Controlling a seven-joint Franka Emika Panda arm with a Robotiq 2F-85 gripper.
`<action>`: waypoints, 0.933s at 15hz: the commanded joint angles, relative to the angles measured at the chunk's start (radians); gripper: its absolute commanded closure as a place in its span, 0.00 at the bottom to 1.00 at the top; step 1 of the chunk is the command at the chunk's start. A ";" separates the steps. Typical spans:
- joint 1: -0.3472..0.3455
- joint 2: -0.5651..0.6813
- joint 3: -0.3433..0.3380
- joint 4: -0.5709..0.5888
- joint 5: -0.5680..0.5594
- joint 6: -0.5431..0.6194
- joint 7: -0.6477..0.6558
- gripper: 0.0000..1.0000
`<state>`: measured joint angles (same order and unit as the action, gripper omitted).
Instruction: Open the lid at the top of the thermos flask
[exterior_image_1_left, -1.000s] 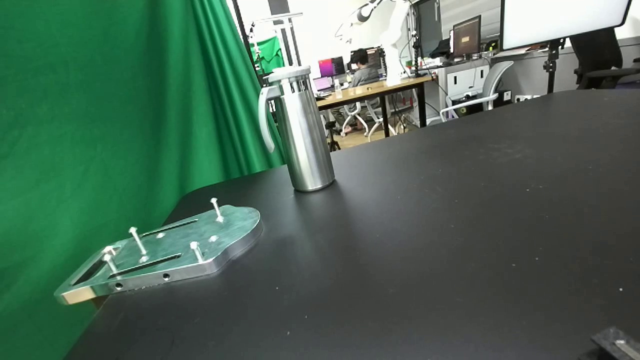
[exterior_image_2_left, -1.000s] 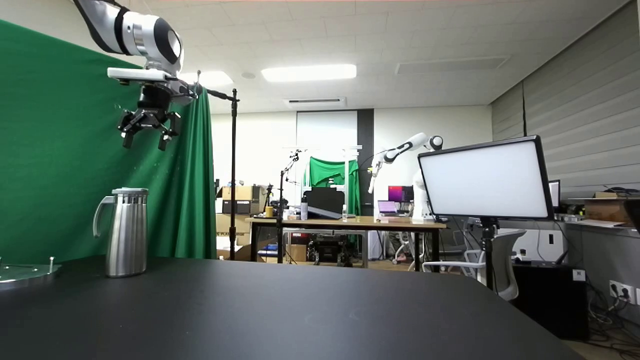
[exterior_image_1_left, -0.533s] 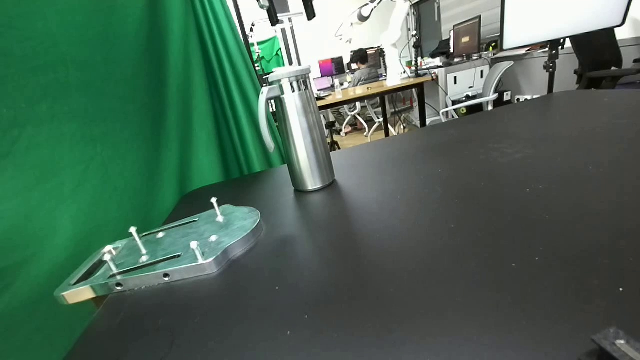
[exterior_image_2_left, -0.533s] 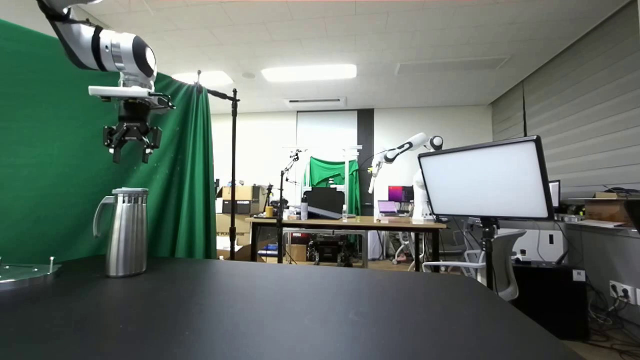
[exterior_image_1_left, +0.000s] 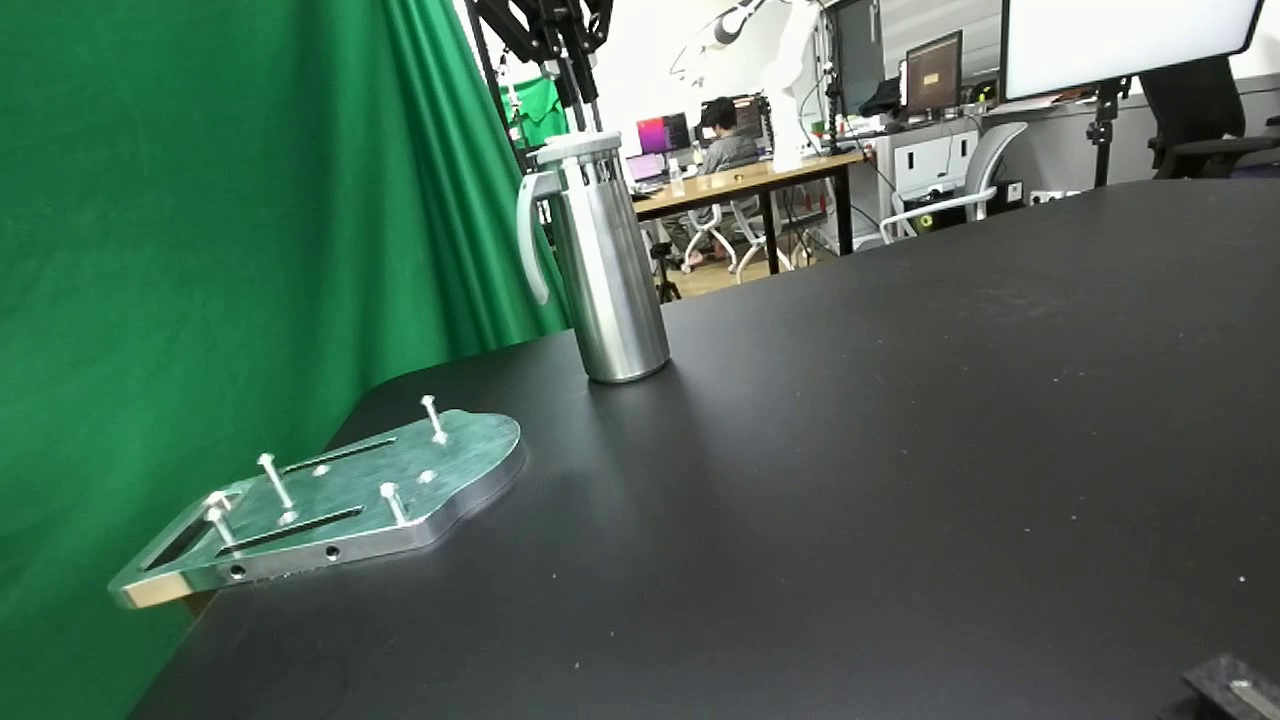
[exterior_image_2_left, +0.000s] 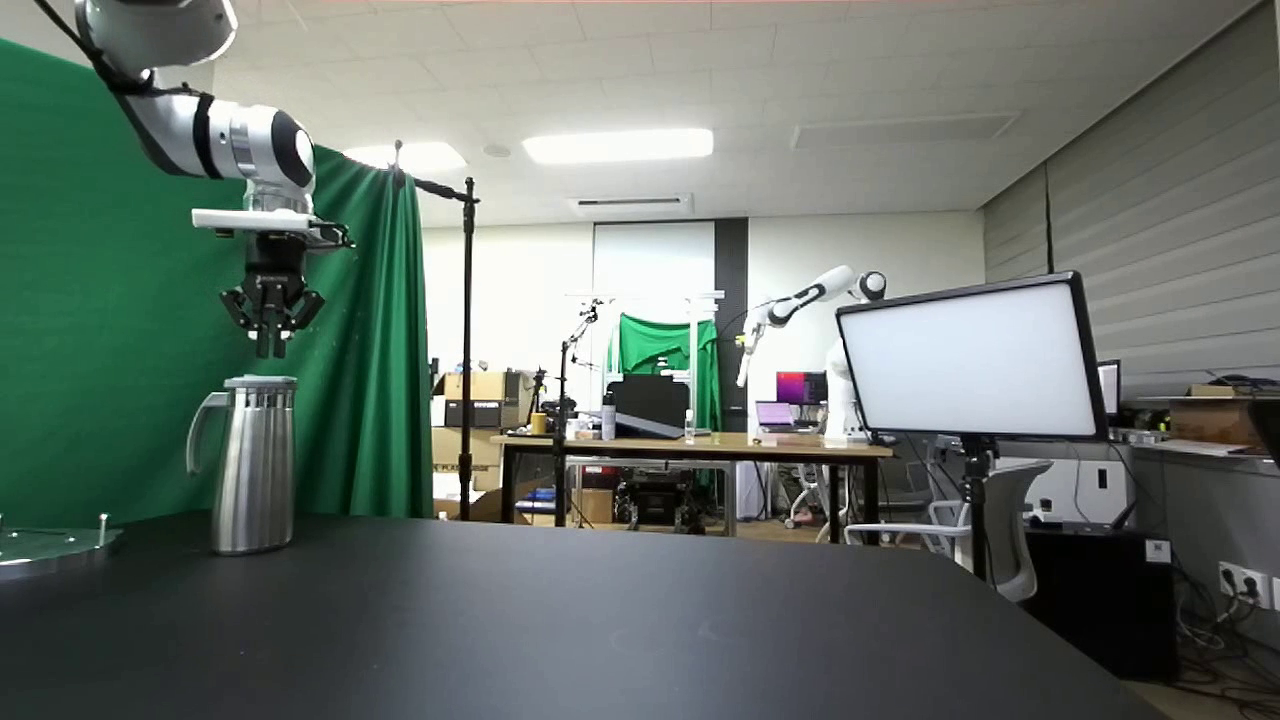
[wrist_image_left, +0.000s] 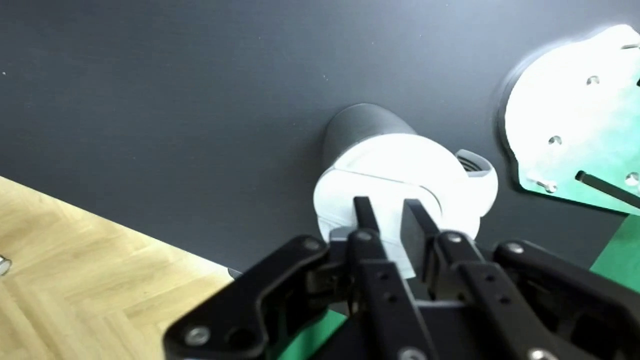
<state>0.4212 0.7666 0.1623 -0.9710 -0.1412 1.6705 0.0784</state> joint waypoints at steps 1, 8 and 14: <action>0.013 0.069 -0.007 0.122 0.012 -0.032 -0.021 1.00; 0.044 0.130 -0.017 0.221 0.017 -0.161 -0.001 1.00; 0.048 0.171 -0.003 0.274 0.015 -0.207 -0.003 1.00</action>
<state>0.4651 0.8998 0.1579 -0.7705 -0.1372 1.4907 0.0610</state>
